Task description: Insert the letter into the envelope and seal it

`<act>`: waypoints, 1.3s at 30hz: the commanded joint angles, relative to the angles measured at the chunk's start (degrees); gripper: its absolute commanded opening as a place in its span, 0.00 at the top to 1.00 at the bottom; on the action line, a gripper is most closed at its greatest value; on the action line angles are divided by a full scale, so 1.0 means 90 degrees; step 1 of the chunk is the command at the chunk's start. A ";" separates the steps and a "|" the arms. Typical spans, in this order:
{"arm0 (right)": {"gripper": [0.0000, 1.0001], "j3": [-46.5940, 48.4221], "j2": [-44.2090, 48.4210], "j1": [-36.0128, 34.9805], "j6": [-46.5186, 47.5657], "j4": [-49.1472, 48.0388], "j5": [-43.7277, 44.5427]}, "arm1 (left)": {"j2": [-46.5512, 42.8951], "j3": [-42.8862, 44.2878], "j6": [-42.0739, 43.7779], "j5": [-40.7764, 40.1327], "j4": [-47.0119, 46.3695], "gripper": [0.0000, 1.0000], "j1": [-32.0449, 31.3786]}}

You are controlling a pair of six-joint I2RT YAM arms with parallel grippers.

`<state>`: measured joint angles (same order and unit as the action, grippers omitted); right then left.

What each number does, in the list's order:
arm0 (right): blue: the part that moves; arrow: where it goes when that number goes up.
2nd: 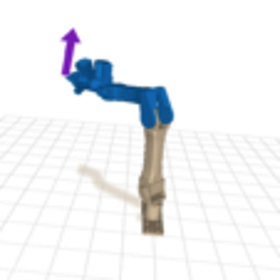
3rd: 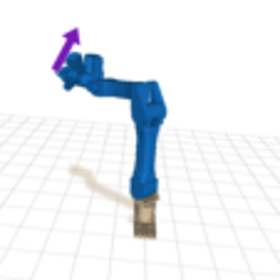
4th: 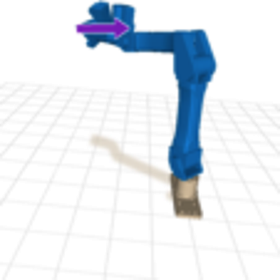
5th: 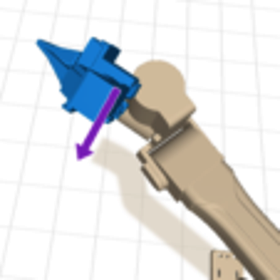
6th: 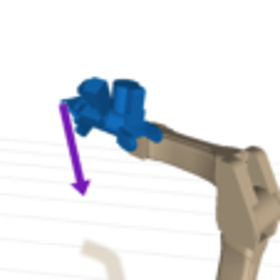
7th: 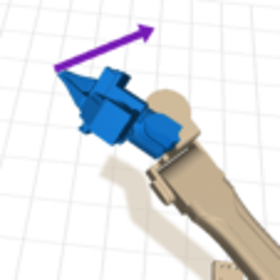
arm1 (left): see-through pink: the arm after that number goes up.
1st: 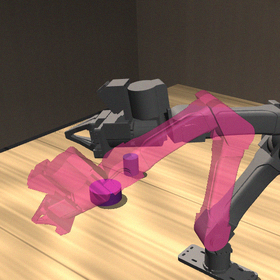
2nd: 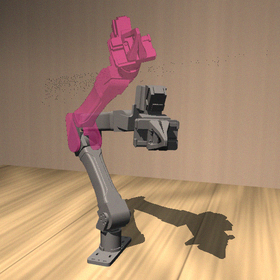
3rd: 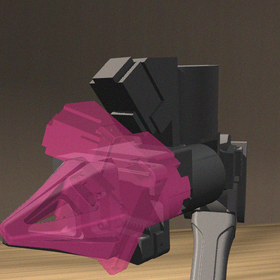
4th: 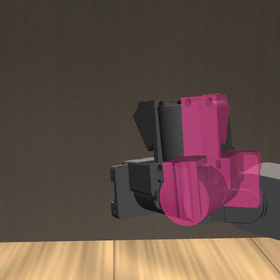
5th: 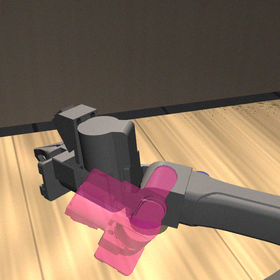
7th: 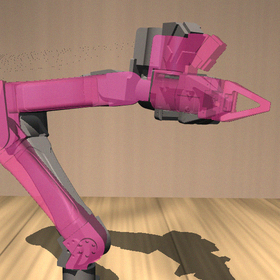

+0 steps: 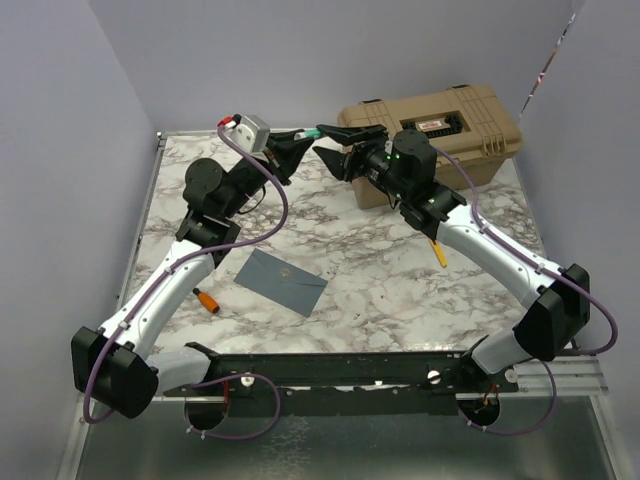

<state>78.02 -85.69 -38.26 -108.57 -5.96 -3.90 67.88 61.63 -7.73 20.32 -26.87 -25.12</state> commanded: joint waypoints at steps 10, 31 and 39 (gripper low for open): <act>0.82 0.0296 -0.0292 -0.0016 -0.0049 -0.0508 -0.0367 | 0.0081 -0.0172 0.0134 -0.0271 -0.0413 1.00 -0.0189; 1.00 -0.0335 0.0487 0.0150 0.7995 -0.1078 -0.2197 | -0.1299 0.0409 -0.2236 0.0790 0.3631 0.09 -0.0053; 1.00 -0.0094 0.0579 0.0162 0.9649 -0.0414 -0.4058 | -0.0823 0.1092 -0.2081 0.1199 0.4652 0.49 0.0023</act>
<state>75.48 -82.11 -36.91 -32.47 -13.02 -29.76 59.02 69.69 -26.57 25.50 8.93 -25.41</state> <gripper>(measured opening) 0.209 0.593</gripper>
